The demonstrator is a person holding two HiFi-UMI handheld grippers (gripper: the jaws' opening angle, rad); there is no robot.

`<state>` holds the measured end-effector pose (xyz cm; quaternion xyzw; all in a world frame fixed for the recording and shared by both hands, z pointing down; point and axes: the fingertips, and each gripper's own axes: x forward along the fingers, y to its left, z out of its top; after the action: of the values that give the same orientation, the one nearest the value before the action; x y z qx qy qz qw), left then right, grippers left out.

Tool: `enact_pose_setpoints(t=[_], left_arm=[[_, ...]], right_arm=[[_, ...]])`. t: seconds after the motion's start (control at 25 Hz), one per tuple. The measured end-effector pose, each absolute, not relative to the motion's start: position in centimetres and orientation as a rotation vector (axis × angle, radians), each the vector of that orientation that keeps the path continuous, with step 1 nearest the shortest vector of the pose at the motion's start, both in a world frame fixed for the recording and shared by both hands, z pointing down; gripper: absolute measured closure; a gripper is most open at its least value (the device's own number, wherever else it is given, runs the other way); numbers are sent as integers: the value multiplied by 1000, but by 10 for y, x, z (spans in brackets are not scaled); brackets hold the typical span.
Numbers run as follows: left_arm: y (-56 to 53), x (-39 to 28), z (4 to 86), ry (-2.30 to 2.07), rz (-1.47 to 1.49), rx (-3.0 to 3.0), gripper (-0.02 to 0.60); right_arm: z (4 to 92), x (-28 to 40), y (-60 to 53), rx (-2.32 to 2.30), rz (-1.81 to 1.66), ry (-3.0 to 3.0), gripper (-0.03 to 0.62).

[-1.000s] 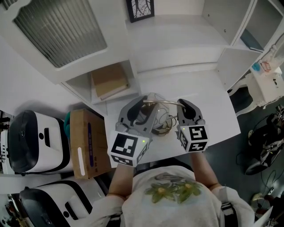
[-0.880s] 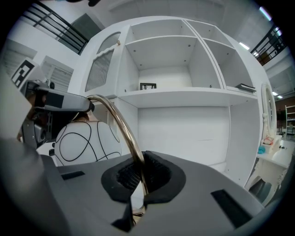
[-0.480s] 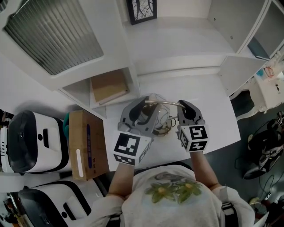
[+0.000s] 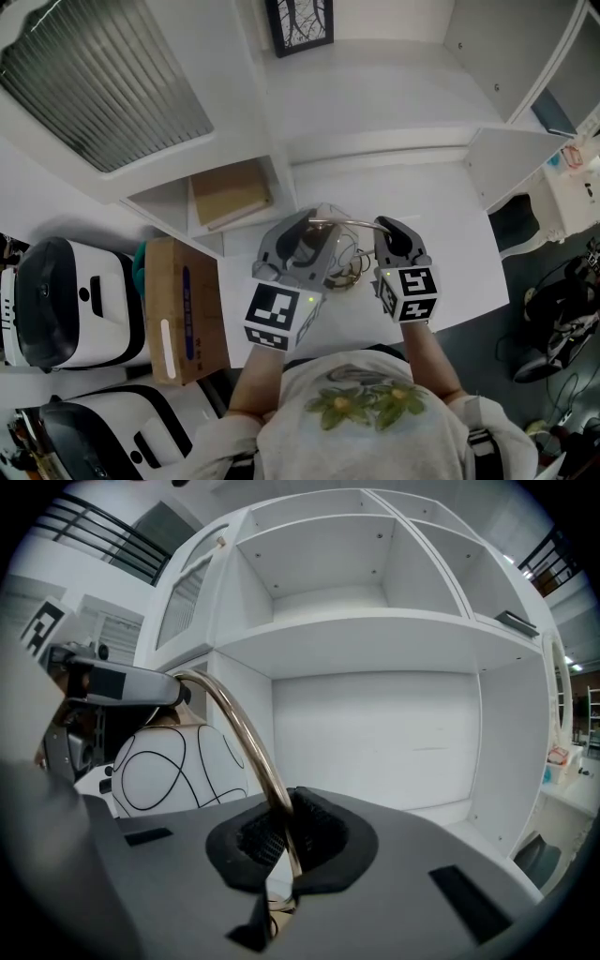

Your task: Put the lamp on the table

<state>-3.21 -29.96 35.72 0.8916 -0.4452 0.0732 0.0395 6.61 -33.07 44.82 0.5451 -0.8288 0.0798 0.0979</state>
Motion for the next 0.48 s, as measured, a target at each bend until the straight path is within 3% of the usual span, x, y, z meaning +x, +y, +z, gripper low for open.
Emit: enact_pose_setpoints(t=[0.48], left_arm=[[-310,-28,368,-1346,257,2723,423]], right_arm=[[461,68,-340,1605,275,-2441,565]])
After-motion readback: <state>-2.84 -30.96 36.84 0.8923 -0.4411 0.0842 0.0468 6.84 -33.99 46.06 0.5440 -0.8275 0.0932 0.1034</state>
